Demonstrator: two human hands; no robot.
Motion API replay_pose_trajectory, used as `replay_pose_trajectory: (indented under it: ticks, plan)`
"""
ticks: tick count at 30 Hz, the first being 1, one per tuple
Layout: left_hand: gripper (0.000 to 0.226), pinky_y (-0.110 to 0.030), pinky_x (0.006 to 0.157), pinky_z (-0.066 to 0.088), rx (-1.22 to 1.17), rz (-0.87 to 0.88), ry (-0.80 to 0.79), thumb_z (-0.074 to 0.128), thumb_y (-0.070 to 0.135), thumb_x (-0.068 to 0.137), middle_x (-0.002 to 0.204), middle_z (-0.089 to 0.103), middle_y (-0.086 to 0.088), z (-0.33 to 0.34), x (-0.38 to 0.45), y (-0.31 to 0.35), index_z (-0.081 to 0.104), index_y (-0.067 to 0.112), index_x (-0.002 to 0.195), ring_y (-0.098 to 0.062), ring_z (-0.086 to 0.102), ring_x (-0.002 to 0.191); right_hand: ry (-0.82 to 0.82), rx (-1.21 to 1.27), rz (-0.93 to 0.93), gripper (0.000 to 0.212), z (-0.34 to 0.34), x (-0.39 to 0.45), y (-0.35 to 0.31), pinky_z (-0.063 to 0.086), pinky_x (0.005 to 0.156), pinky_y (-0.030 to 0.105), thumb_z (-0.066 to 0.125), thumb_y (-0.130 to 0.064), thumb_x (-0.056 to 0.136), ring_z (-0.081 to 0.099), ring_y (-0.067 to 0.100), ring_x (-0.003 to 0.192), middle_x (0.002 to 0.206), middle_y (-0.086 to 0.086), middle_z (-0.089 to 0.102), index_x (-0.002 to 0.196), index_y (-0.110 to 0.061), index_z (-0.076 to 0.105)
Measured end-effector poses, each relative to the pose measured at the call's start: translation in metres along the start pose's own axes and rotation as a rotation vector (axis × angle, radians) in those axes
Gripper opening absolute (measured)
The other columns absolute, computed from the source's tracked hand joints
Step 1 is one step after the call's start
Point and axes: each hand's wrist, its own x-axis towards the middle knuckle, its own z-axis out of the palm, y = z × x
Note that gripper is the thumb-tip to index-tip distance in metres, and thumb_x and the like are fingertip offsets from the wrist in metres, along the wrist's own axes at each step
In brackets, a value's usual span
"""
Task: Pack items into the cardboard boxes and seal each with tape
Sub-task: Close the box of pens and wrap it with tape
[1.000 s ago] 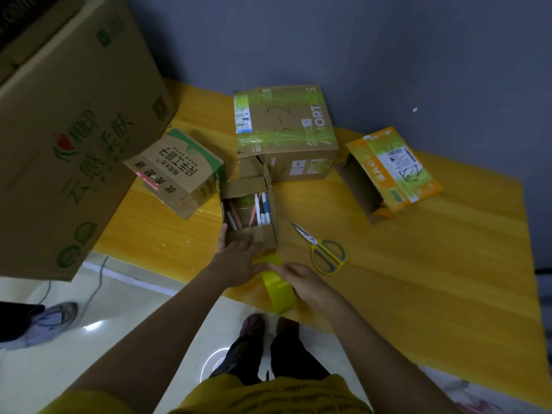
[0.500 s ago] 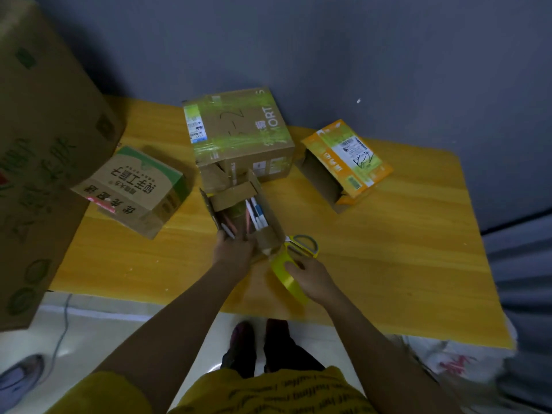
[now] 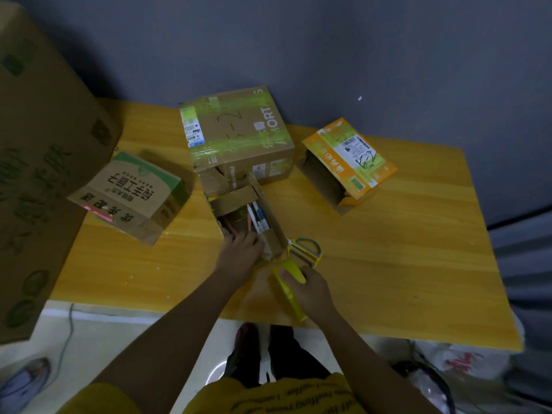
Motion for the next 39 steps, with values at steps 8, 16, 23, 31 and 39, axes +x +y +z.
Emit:
replay_pose_trajectory:
  ticks: [8, 16, 23, 31, 39]
  plan:
    - [0.034, -0.035, 0.089, 0.035, 0.070, 0.098, -0.028, 0.038, 0.013, 0.101, 0.144, 0.041, -0.009, -0.001, -0.001, 0.000, 0.046, 0.018, 0.133, -0.029, 0.057, 0.104, 0.001, 0.107, 0.053, 0.048, 0.006, 0.002, 0.001, 0.031, 0.059, 0.032, 0.066, -0.050, 0.086, 0.046, 0.022, 0.063, 0.068, 0.012, 0.043, 0.074, -0.005, 0.051]
    - [0.034, -0.033, 0.070, 0.037, 0.154, 0.174, -0.025, 0.050, 0.019, 0.096, 0.131, 0.052, -0.012, 0.000, -0.003, -0.003, 0.050, 0.015, 0.130, -0.029, 0.063, 0.088, 0.011, 0.108, 0.081, 0.054, 0.014, 0.002, 0.007, 0.041, 0.066, 0.036, 0.067, -0.051, 0.083, 0.063, 0.029, 0.084, 0.090, 0.020, 0.066, 0.092, 0.002, 0.066]
    - [0.043, -0.014, 0.038, 0.014, 0.149, 0.066, 0.028, 0.091, 0.025, 0.037, 0.044, 0.056, 0.002, -0.005, -0.003, -0.009, 0.074, 0.026, 0.077, -0.013, 0.048, 0.028, 0.040, -0.035, 0.060, 0.055, -0.004, -0.022, 0.029, 0.026, 0.052, 0.027, 0.069, -0.047, 0.084, 0.037, 0.013, 0.050, 0.052, -0.003, 0.030, 0.055, -0.017, 0.033]
    - [0.052, -0.016, 0.032, 0.034, 0.088, 0.033, 0.138, 0.092, 0.009, 0.020, 0.046, 0.058, -0.004, -0.003, -0.002, 0.002, 0.076, 0.016, 0.069, -0.019, 0.050, 0.028, 0.277, -0.304, -0.161, 0.040, -0.034, -0.011, 0.046, 0.047, 0.069, 0.036, 0.062, -0.054, 0.085, 0.064, 0.027, 0.081, 0.087, 0.004, 0.069, 0.102, -0.017, 0.065]
    - [0.042, -0.038, 0.071, 0.051, 0.081, -0.128, -0.023, 0.064, 0.009, 0.087, 0.119, 0.057, -0.022, -0.017, -0.005, 0.010, 0.051, 0.010, 0.128, -0.037, 0.065, 0.095, 0.464, -0.628, -0.075, 0.050, -0.047, 0.040, 0.074, 0.037, 0.101, 0.051, 0.069, -0.031, 0.079, 0.055, 0.043, 0.108, 0.108, 0.026, 0.061, 0.118, -0.002, 0.061]
